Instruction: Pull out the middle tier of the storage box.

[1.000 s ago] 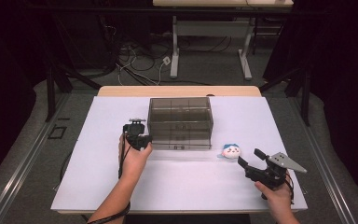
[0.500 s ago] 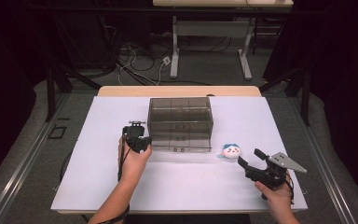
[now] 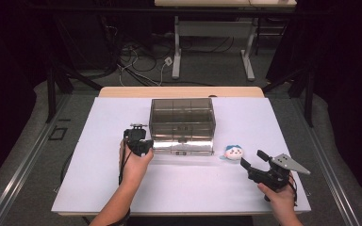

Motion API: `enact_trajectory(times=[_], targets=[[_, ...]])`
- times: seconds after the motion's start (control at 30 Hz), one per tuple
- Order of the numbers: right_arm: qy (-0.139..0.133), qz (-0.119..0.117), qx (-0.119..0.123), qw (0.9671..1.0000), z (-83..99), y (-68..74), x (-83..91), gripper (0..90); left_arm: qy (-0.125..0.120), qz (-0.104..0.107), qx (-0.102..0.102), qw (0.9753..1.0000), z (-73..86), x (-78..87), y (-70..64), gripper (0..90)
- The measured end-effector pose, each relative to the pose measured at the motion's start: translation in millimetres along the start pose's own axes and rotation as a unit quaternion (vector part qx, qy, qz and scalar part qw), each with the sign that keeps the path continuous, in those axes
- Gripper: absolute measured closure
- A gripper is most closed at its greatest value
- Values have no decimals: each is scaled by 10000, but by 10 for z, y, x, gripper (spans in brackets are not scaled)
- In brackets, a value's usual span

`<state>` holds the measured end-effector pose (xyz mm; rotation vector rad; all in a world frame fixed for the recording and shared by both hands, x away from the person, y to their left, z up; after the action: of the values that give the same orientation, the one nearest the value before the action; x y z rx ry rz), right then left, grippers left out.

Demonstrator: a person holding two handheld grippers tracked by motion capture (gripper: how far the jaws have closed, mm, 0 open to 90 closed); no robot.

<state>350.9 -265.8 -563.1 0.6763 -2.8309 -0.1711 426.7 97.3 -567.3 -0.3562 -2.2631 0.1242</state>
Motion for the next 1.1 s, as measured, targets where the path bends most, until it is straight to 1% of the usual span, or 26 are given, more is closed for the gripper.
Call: enact_trajectory(times=[0.07,0.17,0.3,0.43,0.5,0.57,0.67,0.73,0.93,1.0,1.1], targets=[[7,9,-21,10000,2,1,1,200,13,35,54,10000,9,4,-2,863],[0,2,8,10000,0,-2,0,200,48,72,44,10000,24,13,-4,861],[8,-1,-9,10000,2,2,0,200,82,138,111,9998,35,20,-11,857],[-3,1,-14,10000,2,5,-3,200,111,155,158,9997,34,21,-7,859],[-2,5,-7,10000,2,5,-3,200,114,138,217,9996,32,19,-7,860],[7,-3,-16,10000,4,4,-3,200,134,156,361,9991,29,19,-4,861],[7,-5,-21,10000,4,4,-3,200,124,180,511,9985,18,14,3,861],[13,-5,-31,10000,6,9,-3,201,106,152,526,9984,9,10,10,863],[30,-6,-40,10000,11,11,-5,200,36,-12,459,9989,-38,-8,29,872],[32,-14,-52,10000,13,11,-7,200,40,-18,508,9987,-49,-14,32,873],[33,-11,-60,10000,14,12,-6,200,45,-51,516,9986,-56,-17,32,874]])
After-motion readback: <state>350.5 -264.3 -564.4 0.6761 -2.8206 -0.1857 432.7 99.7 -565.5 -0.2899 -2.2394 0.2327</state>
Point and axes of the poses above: each handheld gripper's, and its own axes: x roughly backward along the jaws, z roughly out of its underside, y roughly to its left, the point moved 8 cm from there along -x, roughly forward along the jaws, and after that the axes turned 5 degrees about -y, right-handed, at the moved point
